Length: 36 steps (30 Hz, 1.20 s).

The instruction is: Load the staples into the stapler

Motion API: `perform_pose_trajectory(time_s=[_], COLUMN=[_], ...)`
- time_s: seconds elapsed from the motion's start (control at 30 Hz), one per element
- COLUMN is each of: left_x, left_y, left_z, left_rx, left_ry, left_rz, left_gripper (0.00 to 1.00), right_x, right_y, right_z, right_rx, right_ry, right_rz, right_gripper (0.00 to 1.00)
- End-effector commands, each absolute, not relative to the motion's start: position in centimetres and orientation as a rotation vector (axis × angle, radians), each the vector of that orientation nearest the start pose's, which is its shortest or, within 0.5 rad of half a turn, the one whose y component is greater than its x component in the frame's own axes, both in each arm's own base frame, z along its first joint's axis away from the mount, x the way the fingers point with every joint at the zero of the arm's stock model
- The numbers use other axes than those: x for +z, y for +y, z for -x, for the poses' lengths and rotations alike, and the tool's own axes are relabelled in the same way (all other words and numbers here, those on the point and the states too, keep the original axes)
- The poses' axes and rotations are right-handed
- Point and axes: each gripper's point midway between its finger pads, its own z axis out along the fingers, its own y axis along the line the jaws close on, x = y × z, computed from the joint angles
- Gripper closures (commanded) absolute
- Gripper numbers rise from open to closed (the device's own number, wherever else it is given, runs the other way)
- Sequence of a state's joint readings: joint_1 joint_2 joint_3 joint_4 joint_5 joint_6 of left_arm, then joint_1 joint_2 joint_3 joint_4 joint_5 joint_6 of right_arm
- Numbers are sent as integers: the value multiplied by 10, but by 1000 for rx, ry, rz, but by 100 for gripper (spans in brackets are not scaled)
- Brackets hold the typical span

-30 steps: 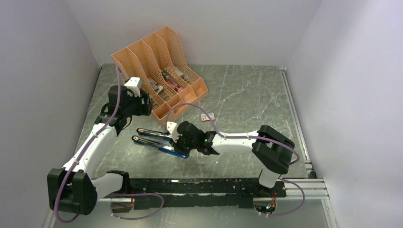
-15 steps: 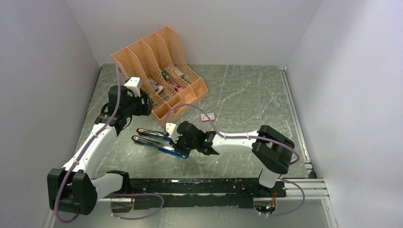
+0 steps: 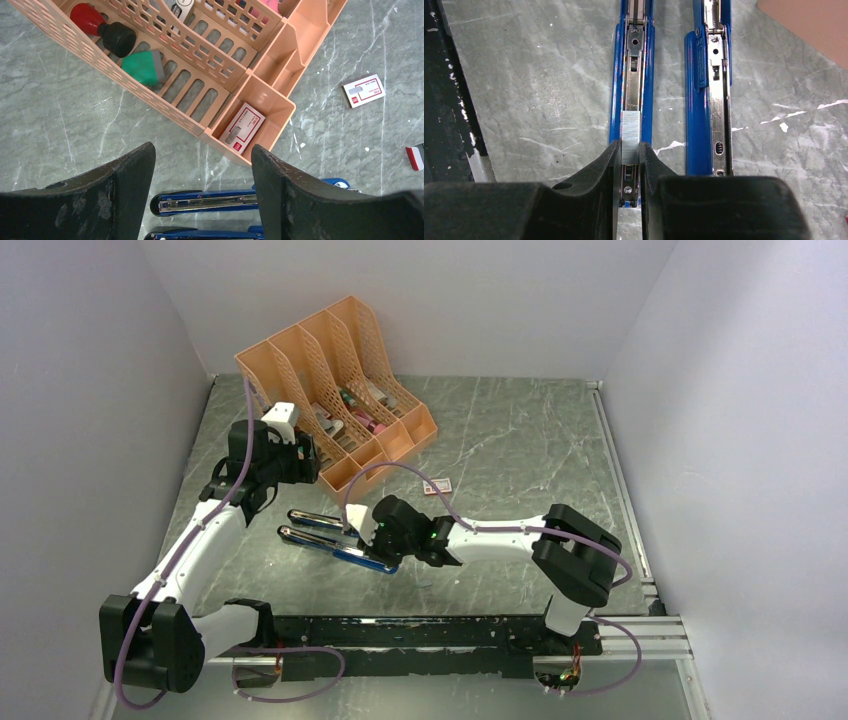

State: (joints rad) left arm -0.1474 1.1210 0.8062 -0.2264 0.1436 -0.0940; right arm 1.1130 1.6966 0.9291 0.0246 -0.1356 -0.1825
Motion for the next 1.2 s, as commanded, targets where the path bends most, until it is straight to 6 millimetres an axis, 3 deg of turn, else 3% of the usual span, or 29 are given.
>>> perform_pose_trajectory(time_s=[0.0, 0.37, 1.17], left_x=[168, 169, 170], left_y=[-79, -79, -79], left_z=[-339, -339, -340], left_rx=[-306, -304, -303], left_ry=[2118, 2117, 2113], left_rz=[-141, -140, -140], left_gripper=[25, 25, 25], right_x=[52, 78, 58], right_y=[383, 390, 396], right_z=[-170, -179, -167], right_rx=[595, 610, 684], right_ry=[1849, 1810, 1876], right_rz=[1541, 1426, 1493], right_gripper=[100, 100, 100])
